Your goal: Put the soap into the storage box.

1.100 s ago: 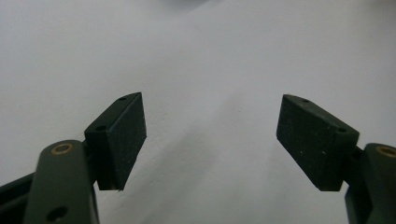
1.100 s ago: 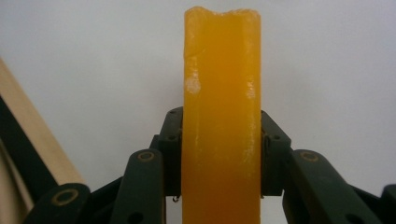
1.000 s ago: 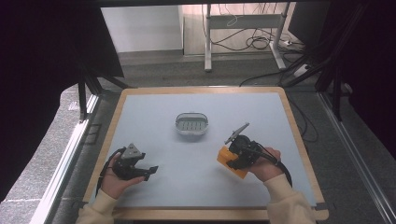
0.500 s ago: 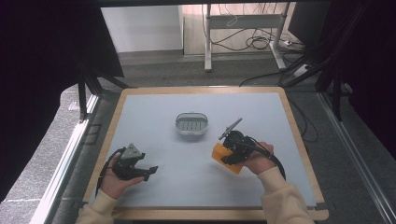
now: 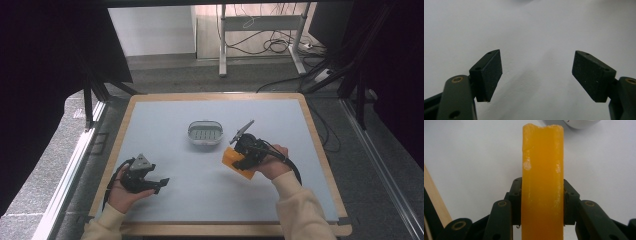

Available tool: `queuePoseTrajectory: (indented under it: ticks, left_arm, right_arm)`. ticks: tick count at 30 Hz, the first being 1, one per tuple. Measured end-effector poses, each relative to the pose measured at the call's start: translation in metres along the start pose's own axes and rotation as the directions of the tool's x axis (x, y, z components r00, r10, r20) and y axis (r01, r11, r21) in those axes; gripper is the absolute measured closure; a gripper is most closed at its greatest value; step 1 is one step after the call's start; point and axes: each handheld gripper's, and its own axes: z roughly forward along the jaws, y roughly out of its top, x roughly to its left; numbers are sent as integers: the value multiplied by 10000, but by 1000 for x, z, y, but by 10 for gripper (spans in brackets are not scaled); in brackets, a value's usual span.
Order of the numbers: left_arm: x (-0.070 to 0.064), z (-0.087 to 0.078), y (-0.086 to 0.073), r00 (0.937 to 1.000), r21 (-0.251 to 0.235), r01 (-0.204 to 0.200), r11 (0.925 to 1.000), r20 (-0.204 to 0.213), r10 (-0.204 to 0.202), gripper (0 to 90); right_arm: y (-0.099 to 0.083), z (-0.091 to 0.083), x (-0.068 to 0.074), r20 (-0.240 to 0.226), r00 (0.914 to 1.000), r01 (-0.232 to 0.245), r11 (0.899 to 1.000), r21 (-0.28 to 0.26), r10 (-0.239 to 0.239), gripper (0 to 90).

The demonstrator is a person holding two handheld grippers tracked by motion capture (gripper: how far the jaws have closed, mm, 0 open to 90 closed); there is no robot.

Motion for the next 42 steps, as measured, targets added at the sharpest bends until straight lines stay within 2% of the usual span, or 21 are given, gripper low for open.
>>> queuePoseTrajectory:
  ticks: [12, 23, 29, 42]
  left_arm:
    - [0, 0, 0, 10000, 12, 17, 10000, -3, -17, 241]
    - [0, 0, 0, 10000, 32, -30, 10000, -13, 30, 241]
    - [0, 0, 0, 10000, 42, -29, 10000, 8, 29, 241]
    - [0, 0, 0, 10000, 59, -14, 10000, 25, 14, 241]
  right_arm:
    - [8, 1, -8, -34, 10000, 6, 9999, -109, -7, 616]
    - [17, 2, -16, -251, 9994, 223, 9989, -422, -233, 616]
    - [25, 3, -20, -189, 9990, 393, 9982, -460, -402, 616]
    - [37, 6, -29, -261, 9990, 362, 9981, -492, -375, 616]
